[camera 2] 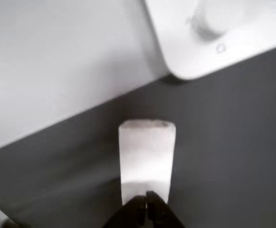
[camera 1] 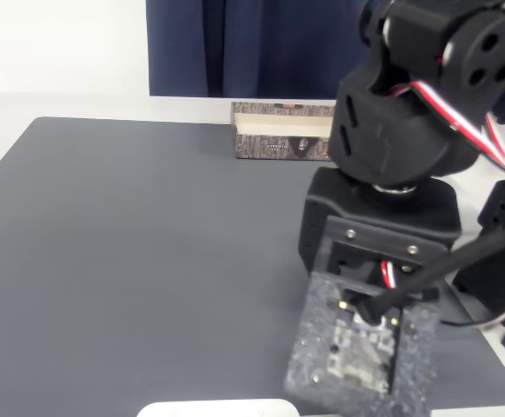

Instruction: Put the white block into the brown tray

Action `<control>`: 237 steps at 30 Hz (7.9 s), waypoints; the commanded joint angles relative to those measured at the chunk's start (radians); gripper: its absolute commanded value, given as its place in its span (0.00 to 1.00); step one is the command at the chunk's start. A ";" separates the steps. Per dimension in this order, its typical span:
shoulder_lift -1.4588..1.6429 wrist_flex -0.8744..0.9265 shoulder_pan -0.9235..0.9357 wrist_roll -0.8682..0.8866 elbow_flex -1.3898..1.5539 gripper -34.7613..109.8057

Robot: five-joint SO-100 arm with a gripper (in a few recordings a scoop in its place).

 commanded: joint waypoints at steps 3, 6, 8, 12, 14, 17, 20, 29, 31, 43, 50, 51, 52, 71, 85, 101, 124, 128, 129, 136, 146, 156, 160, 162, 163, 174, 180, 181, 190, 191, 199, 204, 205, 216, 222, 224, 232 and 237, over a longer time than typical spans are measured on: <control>0.043 0.008 0.018 -0.071 -0.015 0.24; 0.046 0.008 0.020 -0.071 -0.015 0.24; 0.046 0.008 0.028 -0.077 -0.020 0.24; 0.048 0.008 0.032 -0.114 -0.023 0.24; 0.049 0.012 0.032 -0.121 -0.023 0.24; 0.051 0.012 0.032 -0.123 -0.023 0.24; 0.054 0.012 0.034 -0.126 -0.023 0.29; 0.063 0.011 0.048 -0.141 -0.023 0.41; 0.063 0.008 0.054 -0.149 -0.023 0.42; 0.066 -0.144 0.057 -0.181 0.052 0.51; 0.080 -0.189 0.061 -0.181 0.091 0.51; 0.083 -0.196 0.061 -0.181 0.095 0.51; 0.084 -0.201 0.061 -0.181 0.098 0.51; 0.087 -0.221 0.057 -0.156 0.135 0.49; 0.075 -0.293 0.041 -0.091 0.178 0.48; 0.072 -0.295 0.035 -0.074 0.184 0.45; 0.049 -0.293 0.029 -0.035 0.184 0.35; 0.077 -0.281 0.040 -0.011 0.184 0.32; 0.087 -0.279 0.043 0.009 0.183 0.32; 0.101 -0.184 0.083 0.098 0.034 0.26; 0.121 -0.138 0.175 0.244 -0.101 0.24; 0.153 -0.133 0.382 0.388 -0.175 0.24; 0.137 -0.052 0.526 0.477 -0.239 0.24; 0.115 -0.052 0.595 0.477 -0.259 0.24; 0.103 -0.052 0.629 0.477 -0.270 0.24; -0.158 0.011 0.982 0.313 -0.574 0.24; -0.341 0.055 1.131 0.190 -0.796 0.24; -0.370 0.067 1.154 0.186 -0.836 0.24; -0.649 0.120 1.295 0.095 -1.181 0.24; -0.683 0.135 1.307 0.078 -1.221 0.24; -0.893 0.215 1.373 -0.055 -1.500 0.24; -0.988 0.241 1.374 -0.153 -1.611 0.24; -1.017 0.259 1.374 -0.179 -1.640 0.24; -1.169 0.324 1.371 -0.318 -1.815 0.24; -1.259 0.354 1.379 -0.324 -1.953 0.24; -1.296 0.368 1.381 -0.324 -2.005 0.24; -1.401 0.370 1.365 -0.318 -2.115 0.24; -1.419 0.387 1.362 -0.284 -2.123 0.24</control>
